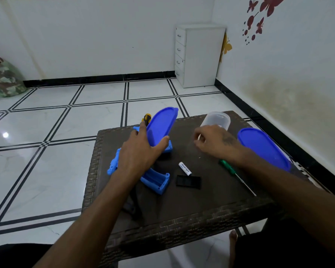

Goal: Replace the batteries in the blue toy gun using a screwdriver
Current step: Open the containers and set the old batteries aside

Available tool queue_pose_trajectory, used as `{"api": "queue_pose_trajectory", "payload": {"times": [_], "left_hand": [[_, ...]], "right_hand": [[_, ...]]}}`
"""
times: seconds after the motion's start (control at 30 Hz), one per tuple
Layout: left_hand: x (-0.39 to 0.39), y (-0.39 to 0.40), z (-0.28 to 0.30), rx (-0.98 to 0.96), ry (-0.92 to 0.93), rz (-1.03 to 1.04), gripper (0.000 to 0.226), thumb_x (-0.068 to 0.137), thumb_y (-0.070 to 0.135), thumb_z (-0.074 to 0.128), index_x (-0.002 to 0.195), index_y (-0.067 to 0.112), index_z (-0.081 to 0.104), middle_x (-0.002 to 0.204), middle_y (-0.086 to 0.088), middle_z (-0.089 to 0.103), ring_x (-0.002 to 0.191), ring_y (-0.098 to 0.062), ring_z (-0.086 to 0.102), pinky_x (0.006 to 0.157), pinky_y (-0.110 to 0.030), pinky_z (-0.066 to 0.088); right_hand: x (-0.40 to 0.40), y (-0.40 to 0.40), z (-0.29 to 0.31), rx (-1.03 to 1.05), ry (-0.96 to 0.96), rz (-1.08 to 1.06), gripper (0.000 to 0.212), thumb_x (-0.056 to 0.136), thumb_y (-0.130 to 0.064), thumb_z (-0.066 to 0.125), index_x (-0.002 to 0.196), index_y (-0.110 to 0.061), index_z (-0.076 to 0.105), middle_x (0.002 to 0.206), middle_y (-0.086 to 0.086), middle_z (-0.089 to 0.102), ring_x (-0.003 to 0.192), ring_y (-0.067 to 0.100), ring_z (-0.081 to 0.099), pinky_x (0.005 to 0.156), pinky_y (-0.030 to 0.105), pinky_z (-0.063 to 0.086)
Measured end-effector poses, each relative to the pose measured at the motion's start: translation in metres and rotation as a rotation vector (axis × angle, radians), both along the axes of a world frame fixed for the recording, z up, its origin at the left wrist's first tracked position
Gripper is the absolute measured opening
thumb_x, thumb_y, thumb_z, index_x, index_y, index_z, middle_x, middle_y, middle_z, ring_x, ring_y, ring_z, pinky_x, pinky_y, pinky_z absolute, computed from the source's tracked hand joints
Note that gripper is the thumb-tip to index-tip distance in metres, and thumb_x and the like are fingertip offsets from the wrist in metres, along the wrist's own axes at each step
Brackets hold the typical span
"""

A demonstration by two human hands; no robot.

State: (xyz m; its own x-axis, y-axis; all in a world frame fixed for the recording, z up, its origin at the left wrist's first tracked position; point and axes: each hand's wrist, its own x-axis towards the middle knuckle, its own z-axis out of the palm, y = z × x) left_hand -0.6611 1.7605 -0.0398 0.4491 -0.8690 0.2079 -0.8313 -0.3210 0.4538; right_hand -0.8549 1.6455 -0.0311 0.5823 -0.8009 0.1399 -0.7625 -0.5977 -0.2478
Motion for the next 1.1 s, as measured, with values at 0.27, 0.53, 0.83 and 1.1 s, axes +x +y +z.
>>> {"api": "queue_pose_trajectory", "payload": {"times": [0.27,0.53,0.83,1.1], "left_hand": [[-0.008,-0.011,-0.003,-0.003,-0.017,-0.018,0.092,0.078,0.08,0.038,0.147,0.019,0.028,0.131,-0.009,0.053,0.109,-0.029,0.057,0.083,-0.042,0.05],[-0.009,-0.013,-0.01,0.006,0.006,-0.043,0.096,0.081,0.077,0.041,0.154,0.02,0.018,0.141,-0.008,0.047,0.116,-0.025,0.054,0.086,-0.038,0.048],[-0.037,-0.043,-0.004,0.025,0.008,-0.135,0.091,0.084,0.073,0.043,0.153,0.02,0.018,0.143,-0.012,0.045,0.123,-0.03,0.051,0.093,-0.042,0.046],[-0.093,-0.1,-0.015,0.054,0.016,-0.24,0.094,0.08,0.079,0.039,0.149,0.017,0.025,0.142,-0.015,0.047,0.119,-0.034,0.053,0.092,-0.045,0.048]], "right_hand": [[0.015,0.022,-0.036,0.252,0.094,0.038,0.026,0.079,-0.042,0.074,0.091,-0.021,0.066,0.083,-0.003,0.068,0.081,0.016,0.065,0.075,0.035,0.056],[-0.002,0.007,-0.015,0.163,-0.073,-0.063,0.023,0.085,-0.043,0.07,0.087,-0.02,0.07,0.08,-0.007,0.066,0.079,0.013,0.064,0.07,0.027,0.051],[-0.035,-0.065,-0.004,0.017,-0.072,-0.313,0.032,0.081,-0.032,0.074,0.106,-0.021,0.057,0.099,-0.003,0.055,0.088,0.016,0.052,0.069,0.029,0.039],[-0.055,-0.108,-0.012,0.285,-0.656,-0.437,0.019,0.091,-0.022,0.056,0.096,-0.011,0.07,0.093,0.006,0.072,0.087,0.021,0.068,0.076,0.037,0.057]]}}
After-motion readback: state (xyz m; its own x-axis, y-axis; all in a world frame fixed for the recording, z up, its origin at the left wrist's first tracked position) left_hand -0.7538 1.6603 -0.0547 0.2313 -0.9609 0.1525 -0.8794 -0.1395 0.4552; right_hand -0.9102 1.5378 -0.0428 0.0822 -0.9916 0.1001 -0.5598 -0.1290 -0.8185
